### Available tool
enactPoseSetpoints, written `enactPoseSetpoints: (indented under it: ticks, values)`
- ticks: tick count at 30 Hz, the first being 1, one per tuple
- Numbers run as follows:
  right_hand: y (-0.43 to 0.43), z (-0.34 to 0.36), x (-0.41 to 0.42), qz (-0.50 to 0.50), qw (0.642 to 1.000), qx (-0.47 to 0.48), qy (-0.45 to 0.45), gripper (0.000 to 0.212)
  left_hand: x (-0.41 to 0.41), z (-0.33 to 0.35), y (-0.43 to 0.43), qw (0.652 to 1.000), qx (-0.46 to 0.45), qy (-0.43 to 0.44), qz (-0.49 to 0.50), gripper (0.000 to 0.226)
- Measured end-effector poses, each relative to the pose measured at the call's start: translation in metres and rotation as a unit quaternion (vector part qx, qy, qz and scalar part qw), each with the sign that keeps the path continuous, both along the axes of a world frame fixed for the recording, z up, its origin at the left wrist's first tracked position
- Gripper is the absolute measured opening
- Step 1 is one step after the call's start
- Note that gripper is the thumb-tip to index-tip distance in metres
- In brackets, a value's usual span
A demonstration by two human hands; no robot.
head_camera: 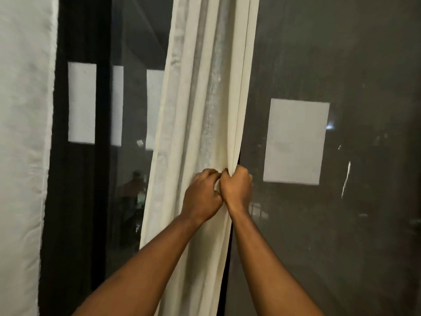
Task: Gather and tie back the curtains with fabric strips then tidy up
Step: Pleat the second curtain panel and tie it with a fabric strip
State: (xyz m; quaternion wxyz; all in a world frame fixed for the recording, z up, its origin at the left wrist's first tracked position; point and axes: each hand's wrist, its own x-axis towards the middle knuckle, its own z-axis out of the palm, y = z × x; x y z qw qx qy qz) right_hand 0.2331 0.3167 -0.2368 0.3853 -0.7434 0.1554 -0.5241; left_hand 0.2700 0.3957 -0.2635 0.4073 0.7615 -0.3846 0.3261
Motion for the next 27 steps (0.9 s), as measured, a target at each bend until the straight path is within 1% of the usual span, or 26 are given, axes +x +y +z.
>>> enactPoseSetpoints:
  ticks: [2, 4, 5, 7, 9, 11, 14, 16, 19, 22, 27]
  values:
    - [0.002, 0.03, 0.0, 0.001, 1.0, -0.011, -0.023, 0.017, 0.003, 0.029, 0.0, 0.988, -0.026, -0.125, 0.084, 0.038]
    - [0.005, 0.061, 0.0, 0.0, 0.999, -0.026, -0.047, 0.018, 0.008, 0.058, 0.001, 0.963, -0.064, -0.215, 0.152, 0.036]
    - [0.006, 0.077, 0.0, -0.004, 0.998, -0.033, -0.055, 0.02, 0.01, 0.073, 0.001, 0.953, -0.078, -0.235, 0.177, 0.038]
    - [0.008, 0.107, -0.001, -0.009, 0.997, -0.043, -0.07, 0.024, 0.011, 0.103, 0.002, 0.94, -0.099, -0.245, 0.213, 0.044]
    - [0.011, 0.134, -0.003, -0.013, 0.996, -0.049, -0.08, 0.025, 0.009, 0.131, 0.004, 0.937, -0.12, -0.234, 0.231, 0.052]
    - [0.014, 0.158, -0.006, -0.014, 0.995, -0.05, -0.089, 0.023, 0.007, 0.156, 0.006, 0.944, -0.128, -0.195, 0.234, 0.061]
    - [0.019, 0.189, -0.011, -0.013, 0.993, -0.067, -0.097, 0.018, 0.005, 0.189, 0.007, 0.962, -0.162, -0.122, 0.183, 0.072]
    - [0.022, 0.206, -0.015, -0.027, 0.992, -0.083, -0.094, 0.009, 0.0, 0.206, 0.009, 0.967, -0.187, -0.086, 0.149, 0.077]
    - [0.028, 0.226, -0.021, -0.046, 0.989, -0.105, -0.091, 0.005, -0.005, 0.227, 0.012, 0.969, -0.197, -0.056, 0.141, 0.076]
    - [0.031, 0.239, -0.022, -0.055, 0.988, -0.116, -0.083, 0.004, -0.004, 0.243, 0.015, 0.971, -0.183, -0.033, 0.148, 0.073]
    - [0.034, 0.246, -0.024, -0.053, 0.987, -0.131, -0.075, 0.015, 0.003, 0.262, 0.021, 0.979, -0.131, 0.024, 0.153, 0.067]
